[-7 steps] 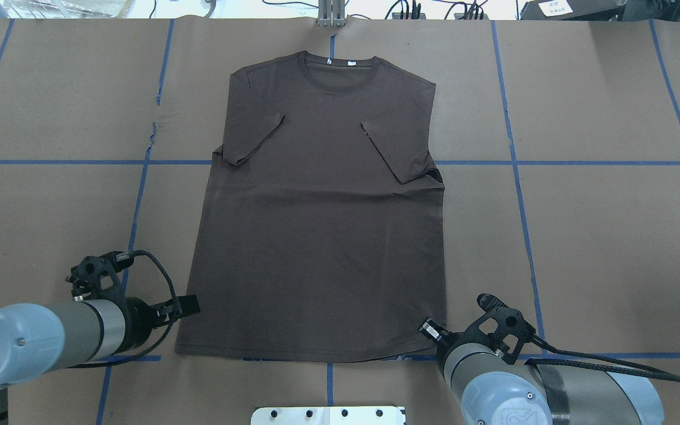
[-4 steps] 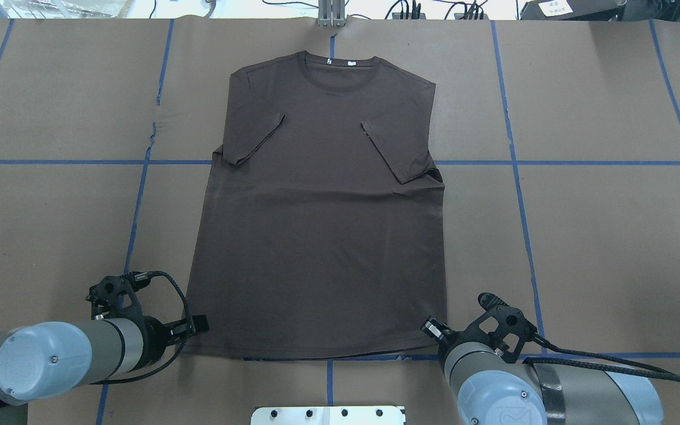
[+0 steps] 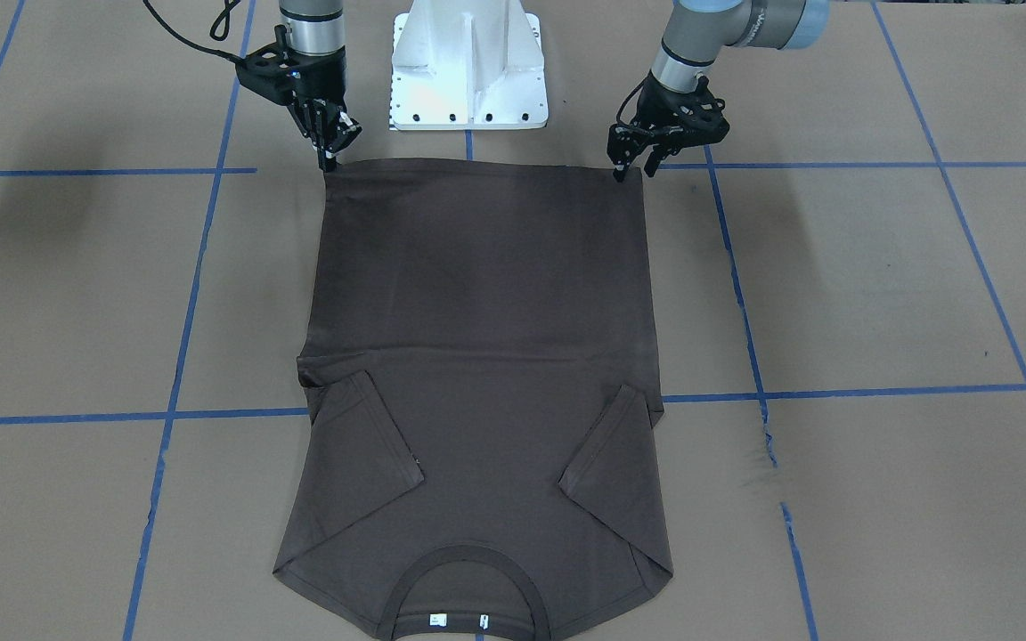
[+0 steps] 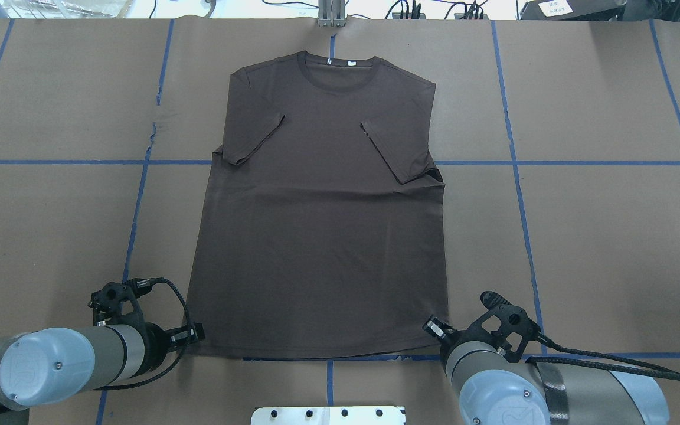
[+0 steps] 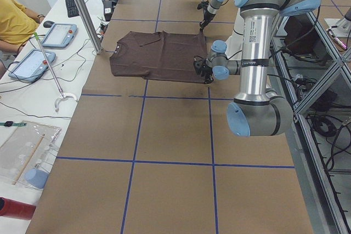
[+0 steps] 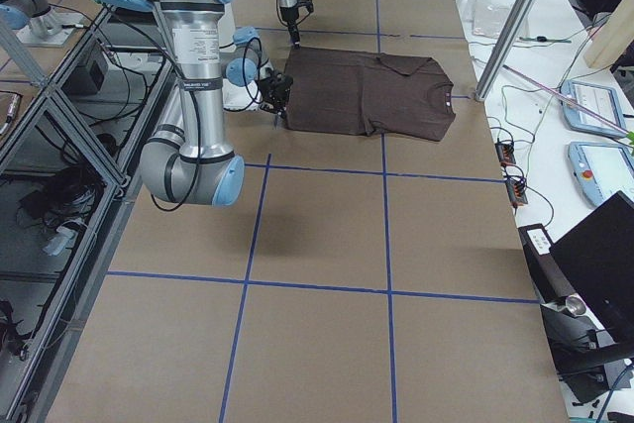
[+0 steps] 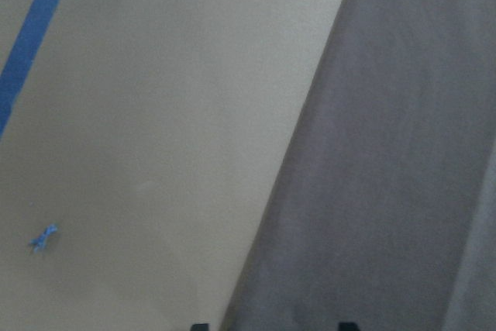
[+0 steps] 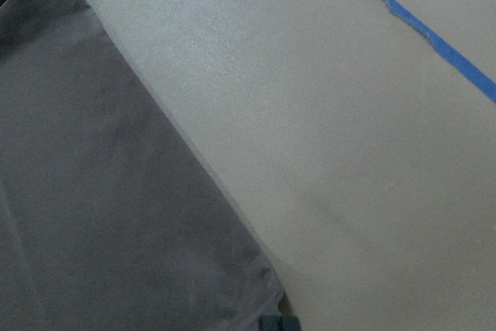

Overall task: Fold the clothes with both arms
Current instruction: 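Lower the left gripper to the other hem corner and grasp both hem corners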

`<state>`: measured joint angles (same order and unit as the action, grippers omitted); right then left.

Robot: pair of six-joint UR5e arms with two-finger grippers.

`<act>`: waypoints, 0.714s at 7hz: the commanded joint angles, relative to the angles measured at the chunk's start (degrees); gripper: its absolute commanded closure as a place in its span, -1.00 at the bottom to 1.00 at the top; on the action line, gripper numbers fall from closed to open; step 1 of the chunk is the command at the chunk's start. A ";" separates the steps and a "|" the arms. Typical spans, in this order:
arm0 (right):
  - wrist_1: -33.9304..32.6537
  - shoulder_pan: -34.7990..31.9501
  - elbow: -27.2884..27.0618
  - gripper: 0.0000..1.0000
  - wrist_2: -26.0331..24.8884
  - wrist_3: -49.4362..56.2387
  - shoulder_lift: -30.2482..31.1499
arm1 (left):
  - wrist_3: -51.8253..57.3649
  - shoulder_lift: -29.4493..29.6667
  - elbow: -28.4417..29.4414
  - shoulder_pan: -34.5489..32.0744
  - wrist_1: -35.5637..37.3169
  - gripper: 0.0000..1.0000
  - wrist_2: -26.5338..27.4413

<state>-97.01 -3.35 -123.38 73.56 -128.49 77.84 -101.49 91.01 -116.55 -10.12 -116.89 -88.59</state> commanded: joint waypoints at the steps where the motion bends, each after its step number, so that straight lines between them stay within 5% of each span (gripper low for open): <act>1: -0.02 0.01 -0.02 1.00 0.00 0.00 -0.14 | 0.07 -0.13 0.01 0.19 0.00 -0.05 -0.09; 5: -0.02 0.01 -0.11 1.00 0.00 0.00 -0.23 | 0.07 -0.30 0.01 0.28 0.96 0.05 -0.09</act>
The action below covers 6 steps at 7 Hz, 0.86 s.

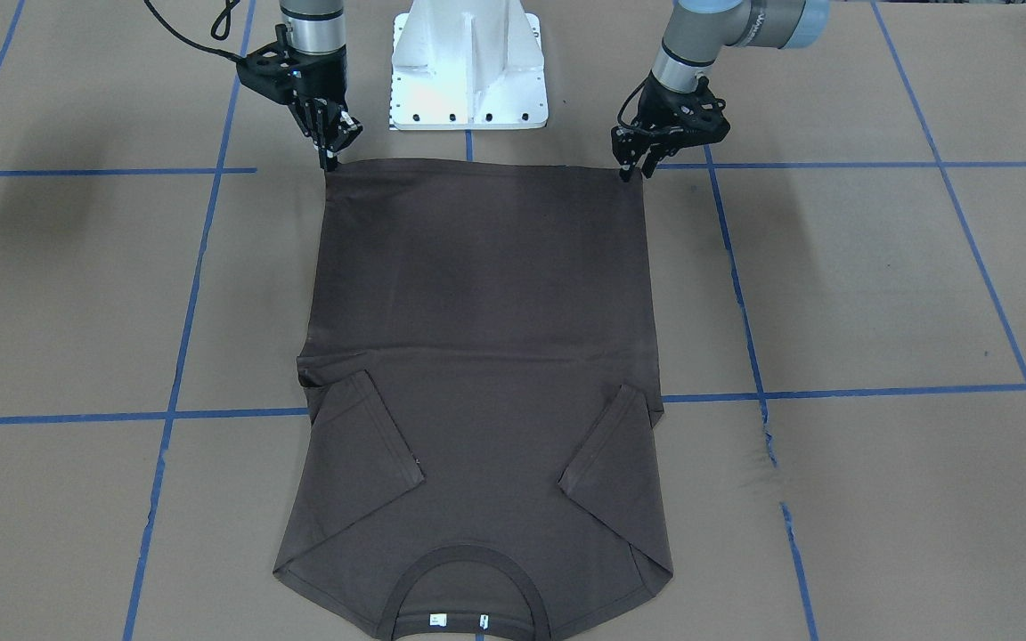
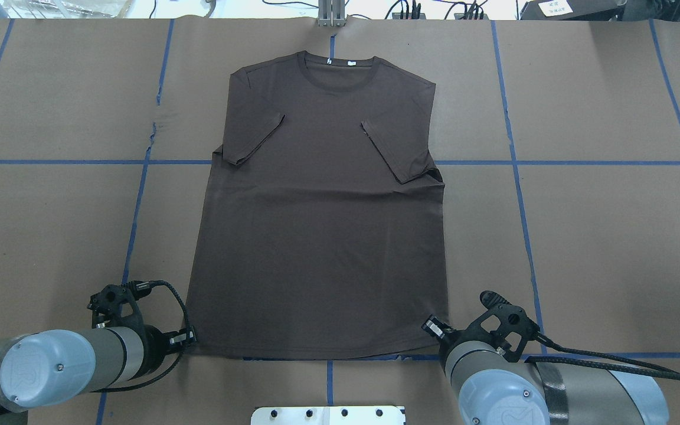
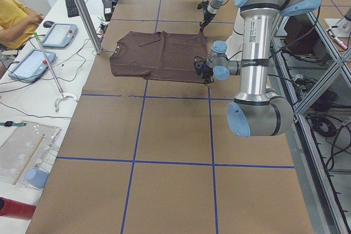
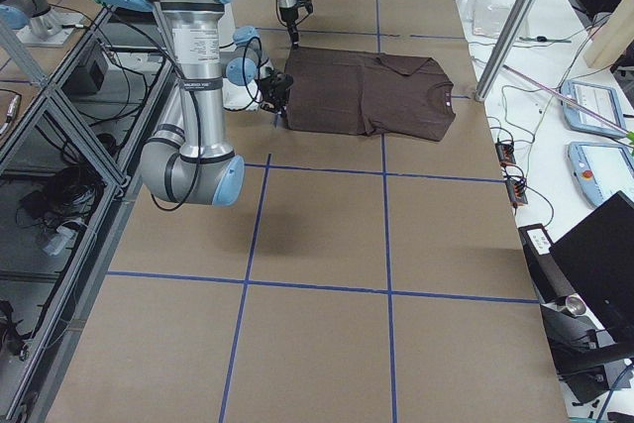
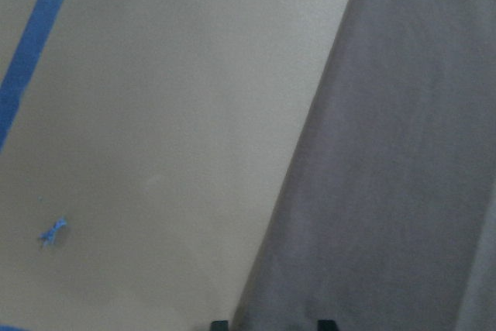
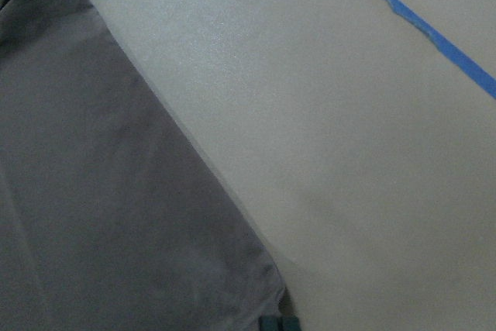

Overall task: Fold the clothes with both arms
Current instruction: 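Lower the left gripper to the other hem corner and grasp both hem corners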

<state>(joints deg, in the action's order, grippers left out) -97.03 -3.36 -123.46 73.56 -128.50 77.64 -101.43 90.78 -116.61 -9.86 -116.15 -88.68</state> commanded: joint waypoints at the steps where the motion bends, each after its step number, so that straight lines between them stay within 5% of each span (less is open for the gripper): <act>1: 0.00 0.02 -0.03 1.00 0.00 0.00 -0.03 | -0.09 -0.08 0.07 0.02 0.40 0.09 0.00; 4: 0.00 -0.07 -0.03 1.00 0.00 0.00 -0.03 | -0.09 -0.08 0.16 0.02 0.92 1.00 -0.26; 6: 0.00 -0.15 -0.12 1.00 0.00 0.00 0.23 | -1.31 0.27 -1.24 0.55 2.86 1.00 -0.53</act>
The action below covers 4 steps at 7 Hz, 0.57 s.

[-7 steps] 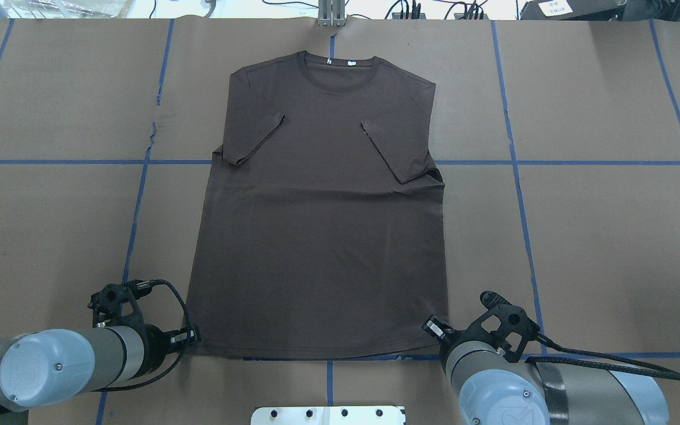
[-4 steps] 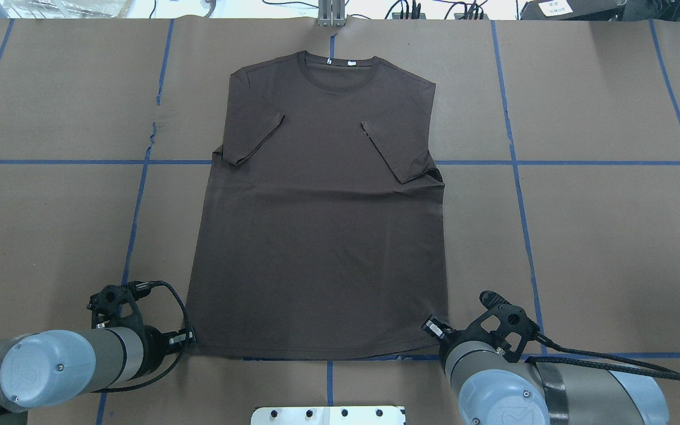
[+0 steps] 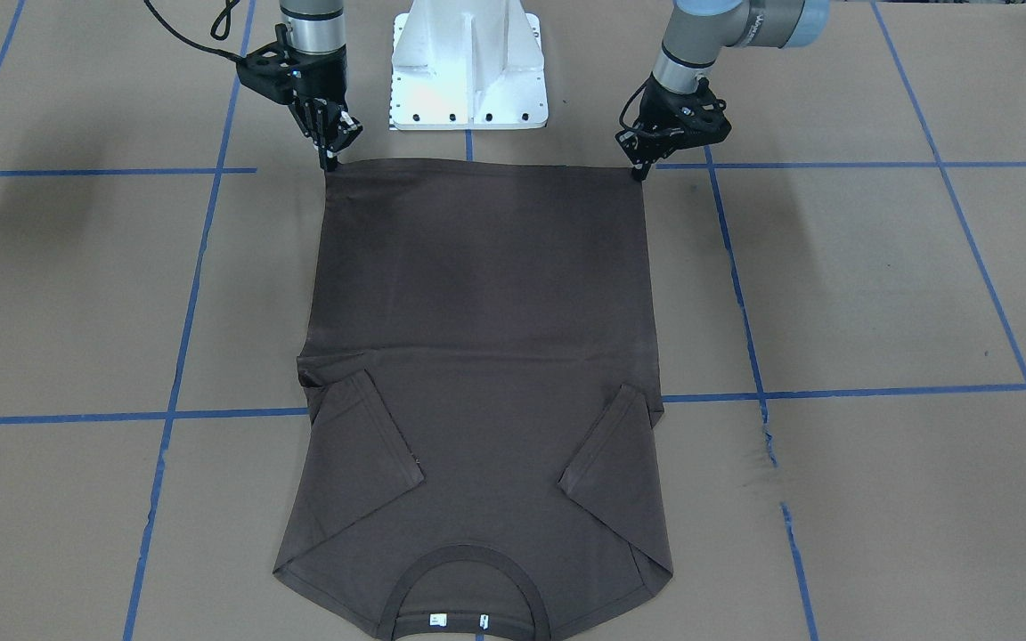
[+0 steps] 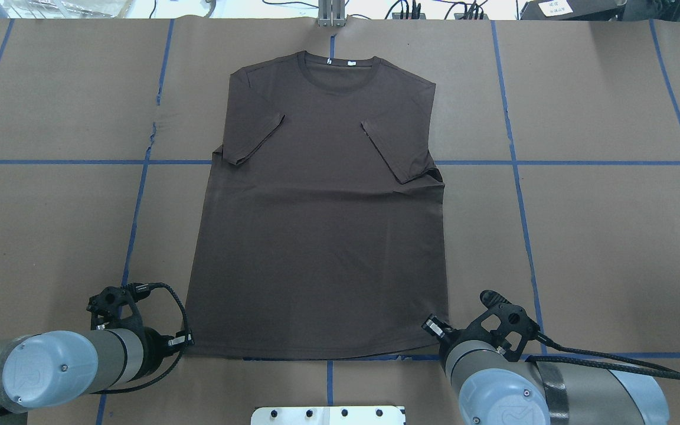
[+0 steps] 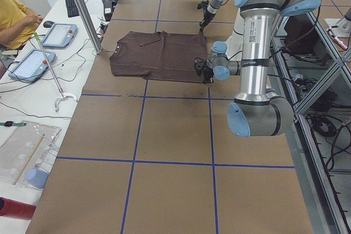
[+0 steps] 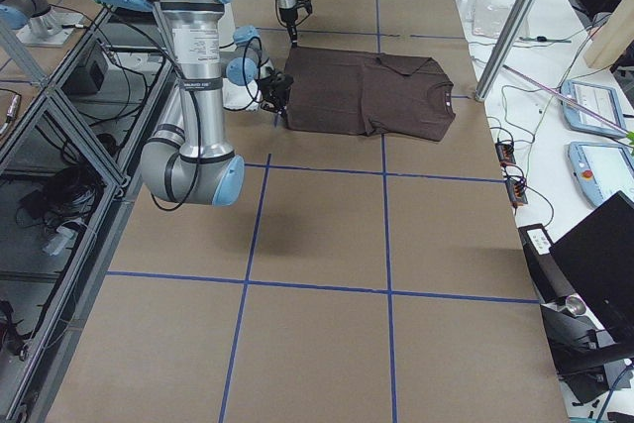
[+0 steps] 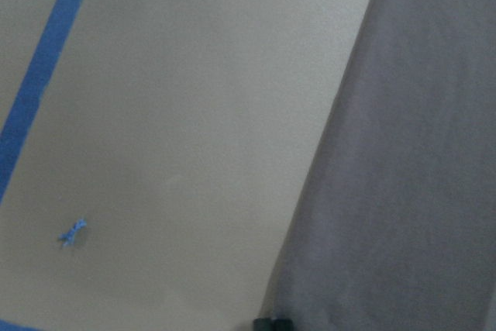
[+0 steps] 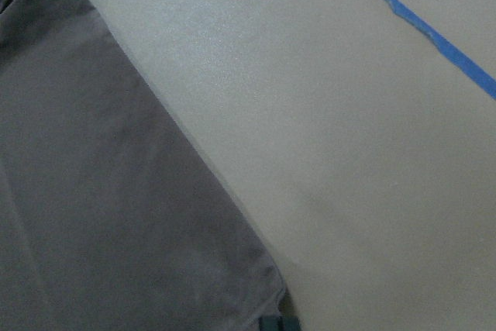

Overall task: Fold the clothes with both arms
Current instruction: 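Lower the left gripper to the other hem corner and grasp both hem corners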

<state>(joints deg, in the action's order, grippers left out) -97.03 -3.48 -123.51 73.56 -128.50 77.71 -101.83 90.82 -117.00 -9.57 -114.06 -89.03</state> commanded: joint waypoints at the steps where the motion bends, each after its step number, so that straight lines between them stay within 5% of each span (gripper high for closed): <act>1: -0.26 0.05 -1.63 1.00 -0.09 -0.09 0.69 | -2.48 0.49 -2.77 0.95 0.77 1.00 -2.18; 4: -12.11 5.05 -11.29 1.00 0.26 -0.17 1.04 | -16.75 -1.87 -16.72 1.13 3.83 1.00 -8.07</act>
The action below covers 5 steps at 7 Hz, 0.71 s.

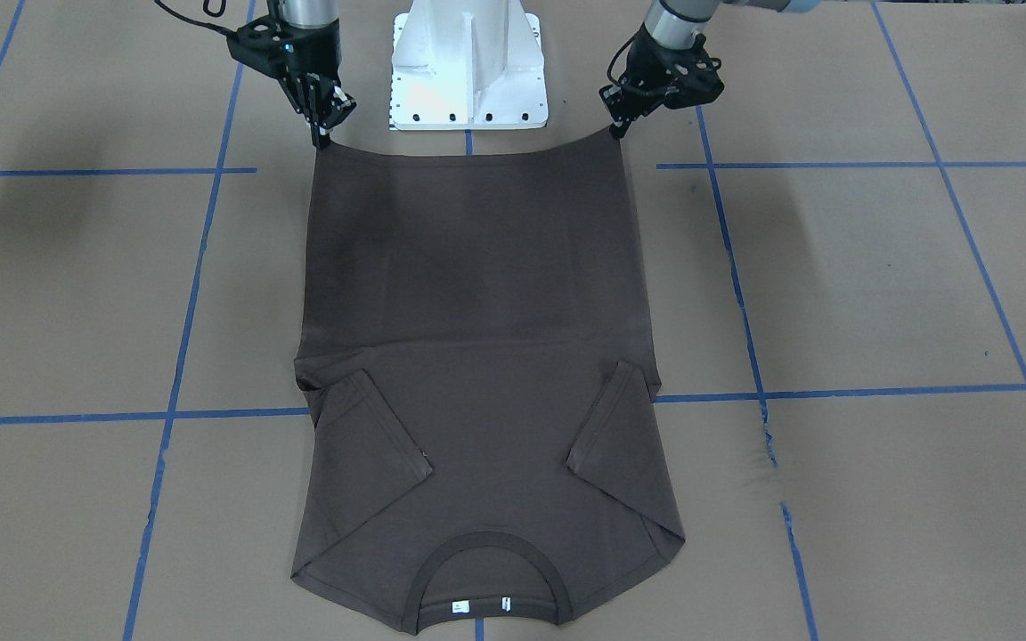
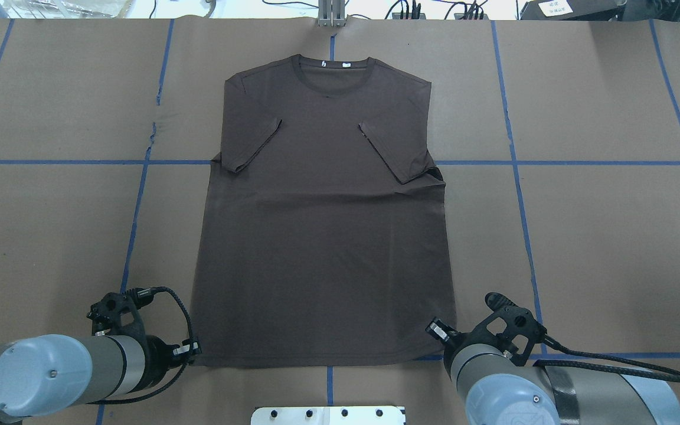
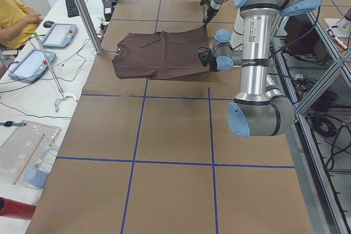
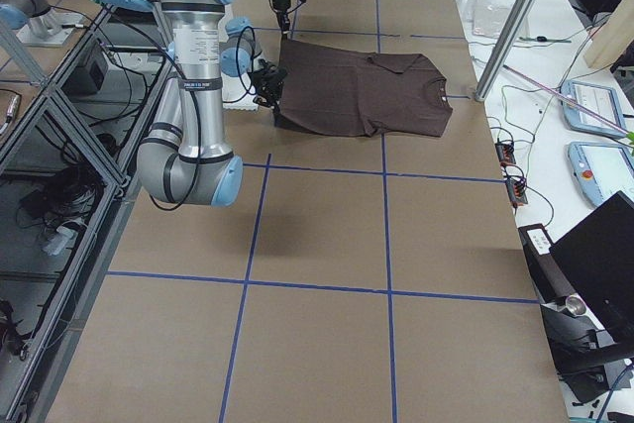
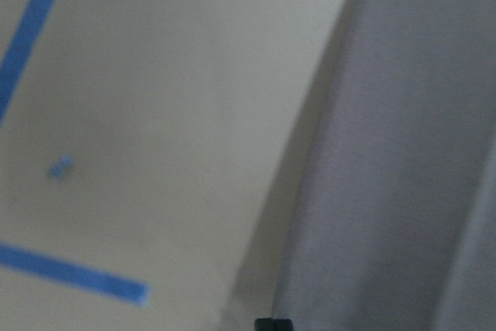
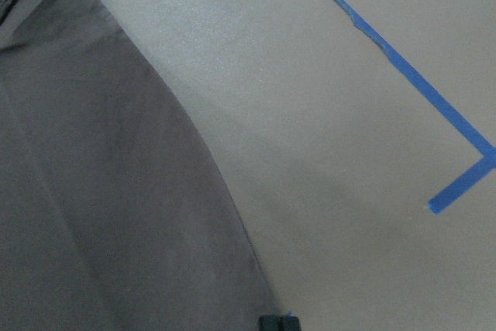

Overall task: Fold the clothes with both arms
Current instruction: 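Lift both hem corners and fold them toward the collar with both grippers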

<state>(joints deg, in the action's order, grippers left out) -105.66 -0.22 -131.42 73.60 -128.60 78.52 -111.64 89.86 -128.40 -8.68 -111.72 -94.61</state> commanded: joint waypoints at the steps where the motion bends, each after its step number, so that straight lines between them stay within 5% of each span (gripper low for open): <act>1: -3.50 2.23 -3.84 1.00 0.58 -0.07 0.67 | -11.28 -0.65 -7.45 1.02 2.28 1.00 -2.68; 3: -3.50 -1.76 -7.09 1.00 0.67 0.02 0.24 | -15.00 0.57 -10.89 0.77 4.91 1.00 -2.51; 5: -3.23 -10.44 -2.82 1.00 1.19 9.43 -7.18 | -8.21 2.33 -7.76 -5.07 6.60 1.00 -1.98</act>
<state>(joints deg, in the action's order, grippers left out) -109.05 -4.78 -136.65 74.41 -125.58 76.46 -124.37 90.91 -137.96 -9.59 -105.96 -96.81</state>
